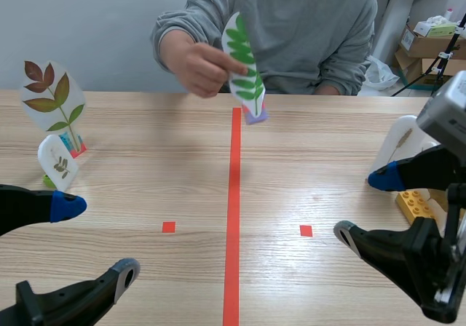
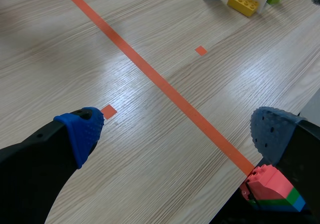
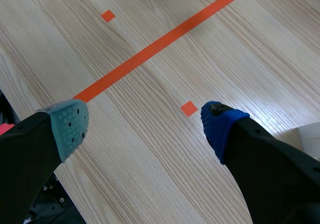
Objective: Do the leaf sorting experiment
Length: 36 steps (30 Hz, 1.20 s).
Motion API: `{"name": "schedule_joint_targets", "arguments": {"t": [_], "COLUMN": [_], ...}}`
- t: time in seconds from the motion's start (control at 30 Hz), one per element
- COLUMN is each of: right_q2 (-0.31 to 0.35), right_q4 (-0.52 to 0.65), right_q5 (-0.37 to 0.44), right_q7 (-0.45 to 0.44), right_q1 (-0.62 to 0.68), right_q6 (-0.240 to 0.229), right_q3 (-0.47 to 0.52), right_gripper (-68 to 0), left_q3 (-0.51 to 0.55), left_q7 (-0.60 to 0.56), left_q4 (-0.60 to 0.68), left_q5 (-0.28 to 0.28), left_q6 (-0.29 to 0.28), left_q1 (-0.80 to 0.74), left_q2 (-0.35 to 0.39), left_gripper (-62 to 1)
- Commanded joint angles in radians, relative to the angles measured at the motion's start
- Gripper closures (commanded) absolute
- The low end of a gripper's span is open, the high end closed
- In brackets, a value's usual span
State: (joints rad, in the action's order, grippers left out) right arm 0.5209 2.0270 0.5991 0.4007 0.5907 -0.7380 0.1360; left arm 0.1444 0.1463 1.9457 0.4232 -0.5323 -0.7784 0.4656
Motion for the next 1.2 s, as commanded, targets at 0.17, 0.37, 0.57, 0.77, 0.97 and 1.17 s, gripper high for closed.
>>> {"name": "schedule_joint_targets", "arguments": {"t": [0.17,0.37,0.57,0.77,0.97,1.17], "right_q2": [-0.005,-0.034,-0.039,-0.039,-0.039,-0.039], "right_q4": [0.003,0.003,0.003,0.003,0.003,0.003], "right_q5": [0.01,0.006,0.008,0.007,0.007,0.007], "right_q7": [0.004,0.005,0.005,0.013,0.027,0.027], "right_q1": [-0.011,-0.011,-0.011,-0.011,-0.011,-0.011], "right_q6": [-0.008,-0.008,-0.008,-0.008,-0.008,-0.008], "right_q3": [0.016,0.016,0.016,0.016,0.016,0.016], "right_gripper": [-46.3,-46.2,-46.2,-46.2,-46.2,-46.2], "left_q3": [0.004,0.004,0.004,0.004,0.004,0.004], "left_q7": [-0.014,-0.014,-0.014,-0.014,-0.014,-0.014], "left_q4": [0.002,0.002,0.002,0.002,0.002,0.002], "left_q5": [0.006,0.006,0.006,0.006,0.006,0.006], "left_q6": [-0.003,-0.003,-0.003,-0.003,-0.003,-0.002], "left_q1": [0.0,0.0,0.0,0.0,0.0,0.0], "left_q2": [-0.005,-0.005,-0.005,-0.005,-0.005,-0.005], "left_gripper": [-62.3,-62.3,-62.3,-62.3,-62.3,-62.3]}}
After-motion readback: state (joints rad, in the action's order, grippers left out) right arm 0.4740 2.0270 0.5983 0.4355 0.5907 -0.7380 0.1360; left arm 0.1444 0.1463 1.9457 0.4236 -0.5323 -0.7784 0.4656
